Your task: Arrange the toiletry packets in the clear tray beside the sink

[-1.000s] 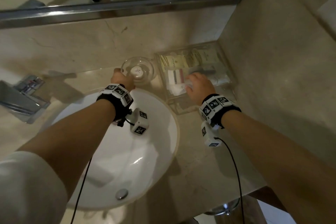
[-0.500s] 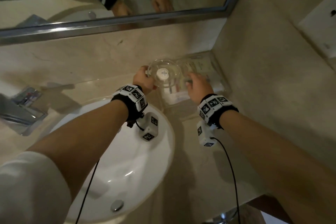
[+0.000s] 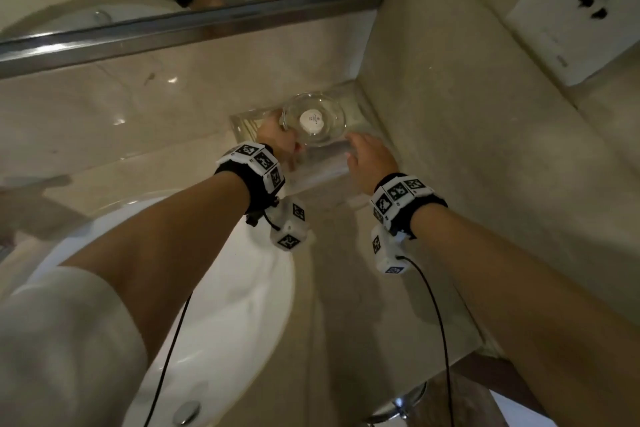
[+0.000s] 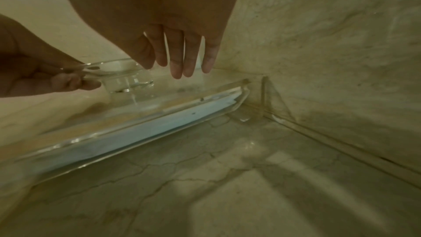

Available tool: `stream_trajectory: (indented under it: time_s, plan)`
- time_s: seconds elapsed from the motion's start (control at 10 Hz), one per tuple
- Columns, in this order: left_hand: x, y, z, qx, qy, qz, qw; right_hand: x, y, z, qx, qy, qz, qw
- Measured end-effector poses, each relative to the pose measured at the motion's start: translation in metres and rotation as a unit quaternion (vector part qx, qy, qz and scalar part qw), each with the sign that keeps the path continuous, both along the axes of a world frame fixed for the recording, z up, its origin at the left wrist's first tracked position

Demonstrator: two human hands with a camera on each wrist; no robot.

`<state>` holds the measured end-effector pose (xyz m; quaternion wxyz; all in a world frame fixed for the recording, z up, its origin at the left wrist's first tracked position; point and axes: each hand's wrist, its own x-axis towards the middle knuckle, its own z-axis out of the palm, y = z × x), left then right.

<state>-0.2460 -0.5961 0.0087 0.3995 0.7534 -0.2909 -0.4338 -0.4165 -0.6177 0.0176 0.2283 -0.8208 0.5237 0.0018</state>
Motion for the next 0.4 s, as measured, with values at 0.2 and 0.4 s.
stream_trajectory:
  time_s: [0.2, 0.4]
  plan:
    - [0.004, 0.003, 0.010, 0.030, 0.005, -0.015, 0.999, -0.007, 0.000, 0.005, -0.030, -0.016, 0.002, 0.999]
    - [0.033, 0.026, 0.033, 0.018, -0.045, 0.022, 0.999, 0.003, 0.008, 0.024, -0.056, -0.046, 0.009, 0.997]
